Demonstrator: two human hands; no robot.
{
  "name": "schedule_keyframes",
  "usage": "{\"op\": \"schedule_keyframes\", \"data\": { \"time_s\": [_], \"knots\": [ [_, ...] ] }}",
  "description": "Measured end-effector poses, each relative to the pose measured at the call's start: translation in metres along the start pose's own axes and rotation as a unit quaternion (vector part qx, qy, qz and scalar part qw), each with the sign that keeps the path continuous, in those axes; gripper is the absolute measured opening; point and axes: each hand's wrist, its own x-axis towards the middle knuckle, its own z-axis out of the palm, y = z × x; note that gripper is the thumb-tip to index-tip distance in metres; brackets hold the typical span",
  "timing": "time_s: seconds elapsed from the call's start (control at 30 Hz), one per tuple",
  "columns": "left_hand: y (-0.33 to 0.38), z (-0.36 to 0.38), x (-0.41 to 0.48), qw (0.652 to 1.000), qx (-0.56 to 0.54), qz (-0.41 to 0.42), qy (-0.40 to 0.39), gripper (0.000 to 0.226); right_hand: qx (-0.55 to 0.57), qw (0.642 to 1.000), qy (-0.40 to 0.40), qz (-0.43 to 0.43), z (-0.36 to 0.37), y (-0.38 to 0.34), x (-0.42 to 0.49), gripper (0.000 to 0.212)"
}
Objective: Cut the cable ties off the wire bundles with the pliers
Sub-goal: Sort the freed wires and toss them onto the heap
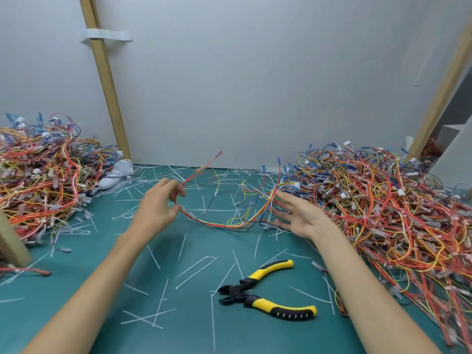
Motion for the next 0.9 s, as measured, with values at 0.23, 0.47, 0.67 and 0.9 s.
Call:
{"op": "schedule_keyframes", "data": {
  "time_s": [0.23, 0.47, 0.67, 0.9],
  "knots": [
    [-0.018, 0.018, -0.013, 0.994, -0.092, -0.048, 0.04, 0.037, 0.048, 0.998, -0.033, -0.001, 0.003, 0.006, 0.001, 0.016],
    [-0.012, 0.022, -0.015, 0.992, -0.103, -0.058, 0.052, 0.038, 0.04, 0.997, -0.07, -0.02, 0.009, 0.011, 0.001, 0.018],
    [-0.002, 0.026, -0.017, 0.997, -0.072, -0.003, 0.021, 0.045, 0.081, 0.992, -0.09, -0.023, 0.018, 0.017, 0.0, 0.009],
    [0.046, 0.031, -0.03, 0.992, -0.089, 0.064, 0.064, 0.028, 0.106, 0.988, -0.109, -0.019, 0.041, 0.018, -0.005, 0.019]
  ]
}}
